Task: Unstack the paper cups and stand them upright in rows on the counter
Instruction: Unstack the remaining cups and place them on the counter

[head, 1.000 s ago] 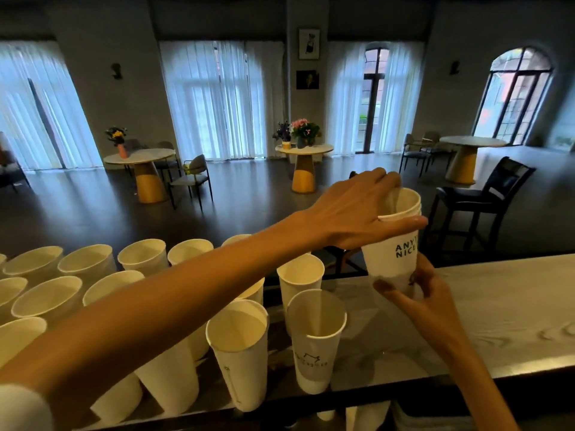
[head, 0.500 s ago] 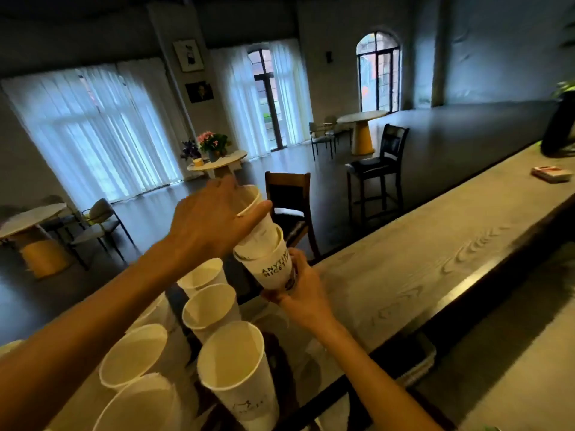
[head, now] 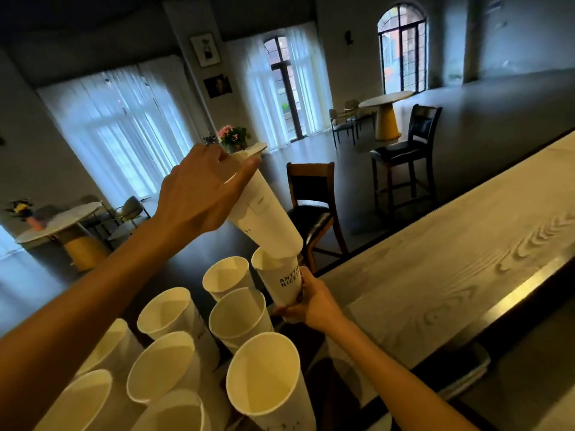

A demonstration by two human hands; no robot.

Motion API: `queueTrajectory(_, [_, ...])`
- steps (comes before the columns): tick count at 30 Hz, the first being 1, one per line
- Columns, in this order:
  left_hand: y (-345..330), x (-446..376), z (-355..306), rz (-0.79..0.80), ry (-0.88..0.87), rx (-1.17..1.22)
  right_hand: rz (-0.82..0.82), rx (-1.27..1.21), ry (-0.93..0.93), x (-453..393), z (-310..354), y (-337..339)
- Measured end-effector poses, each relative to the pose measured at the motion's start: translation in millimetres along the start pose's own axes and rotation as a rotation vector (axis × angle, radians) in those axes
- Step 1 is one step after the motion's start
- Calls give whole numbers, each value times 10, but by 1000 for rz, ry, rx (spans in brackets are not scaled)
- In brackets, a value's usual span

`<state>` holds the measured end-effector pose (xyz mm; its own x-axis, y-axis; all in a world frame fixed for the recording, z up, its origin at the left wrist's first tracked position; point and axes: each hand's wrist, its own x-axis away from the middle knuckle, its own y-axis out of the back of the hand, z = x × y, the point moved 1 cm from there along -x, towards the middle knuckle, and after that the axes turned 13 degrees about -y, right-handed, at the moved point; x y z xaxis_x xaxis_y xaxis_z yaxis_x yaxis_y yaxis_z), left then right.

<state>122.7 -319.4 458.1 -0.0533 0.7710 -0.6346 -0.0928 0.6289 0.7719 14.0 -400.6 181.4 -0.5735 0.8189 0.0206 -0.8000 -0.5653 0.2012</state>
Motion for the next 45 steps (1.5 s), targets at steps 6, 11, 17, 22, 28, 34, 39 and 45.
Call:
queueTrajectory(6, [220, -97, -127, -69, -18, 33, 72, 73, -83, 124, 161, 470])
queueTrajectory(11, [161, -67, -467, 14, -252, 108, 91, 69, 117, 359, 653, 1041])
queueTrajectory(17, [-69, 173, -781, 161, -476, 105, 53, 112, 217, 634, 1053, 1185])
queueTrajectory(22, [-54, 345, -790, 178, -504, 60, -8, 113, 212, 800, 944, 1038])
queueTrajectory(28, [-32, 498, -732, 225, -452, -18, -53, 66, 168, 860, 758, 757])
queueTrajectory(34, [-3, 586, -731, 241, -349, -24, -185, 156, 179, 886, 707, 573])
queueTrajectory(39, [144, 504, -690, 268, -160, -25, -325, 264, 168, 919, 647, 482])
queueTrajectory(45, [604, 221, -491, 110, -49, 45, -218, 60, -8, 936, 165, 310])
